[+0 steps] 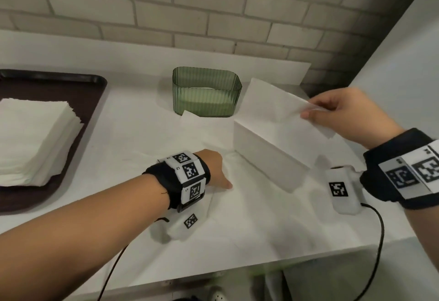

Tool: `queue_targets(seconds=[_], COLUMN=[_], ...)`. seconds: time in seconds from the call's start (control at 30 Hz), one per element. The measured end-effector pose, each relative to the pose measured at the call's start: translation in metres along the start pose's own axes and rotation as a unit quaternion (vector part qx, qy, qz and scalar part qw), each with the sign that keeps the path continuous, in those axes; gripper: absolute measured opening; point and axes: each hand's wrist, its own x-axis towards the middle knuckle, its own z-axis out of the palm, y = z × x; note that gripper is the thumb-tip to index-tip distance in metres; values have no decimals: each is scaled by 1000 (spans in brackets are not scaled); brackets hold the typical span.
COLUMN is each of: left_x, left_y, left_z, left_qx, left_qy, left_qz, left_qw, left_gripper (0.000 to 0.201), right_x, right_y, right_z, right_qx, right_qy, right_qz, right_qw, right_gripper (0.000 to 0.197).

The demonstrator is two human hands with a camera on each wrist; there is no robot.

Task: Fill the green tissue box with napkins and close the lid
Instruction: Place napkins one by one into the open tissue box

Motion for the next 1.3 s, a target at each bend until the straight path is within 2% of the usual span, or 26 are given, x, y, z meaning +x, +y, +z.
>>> queue_targets(seconds=[0.13,0.27,0.4,0.47,0.6,0.73,0.8,0.9,1.0,1.07,1.13,1.2,1.3], left_x=[7,12,20,19,12,-2,-14,-37,-57,-68,-79,-89,-100], left_y=[15,23,22,20,11,-5,-16,-31,-46,-57,-69,-78,-86], left_z=[1,5,3,0,-4,-10,-14,-21,-24,-24,-22,-20,-16], left_qx=[31,22,-19,-45,-132,-281,-326,-381,-408,-444,-487,-520,-569], left_qy=[-11,1,-6,-8,27,83,124,181,228,241,243,247,246], left_qz=[-26,-52,-86,-94,-102,-93,-83,-81,-92,-95,-99,-109,-108], left_qw=[999,998,996,995,986,952,934,903,879,858,833,810,777], left_gripper=[46,53,38,39,21,16,15,28,25,39,66,85,90], right_x=[9,30,59,78,121,163,181,205,221,226,226,227,225], right_y=[5,11,20,27,34,22,9,-11,-29,-36,-42,-44,-44], right_z=[-12,-23,-23,-18,-7,-4,-5,-3,9,19,30,39,46], right_qx=[89,194,251,265,283,320,332,310,268,245,228,213,207], right_qy=[26,12,-36,-57,-47,-16,-2,0,-9,-13,-19,-13,32], right_qz=[11,27,44,54,59,42,9,-43,-84,-107,-137,-172,-186], right_qw=[996,981,966,961,956,946,943,950,960,964,964,962,960], right_gripper=[7,9,11,17,21,18,20,24,24,29,27,23,23])
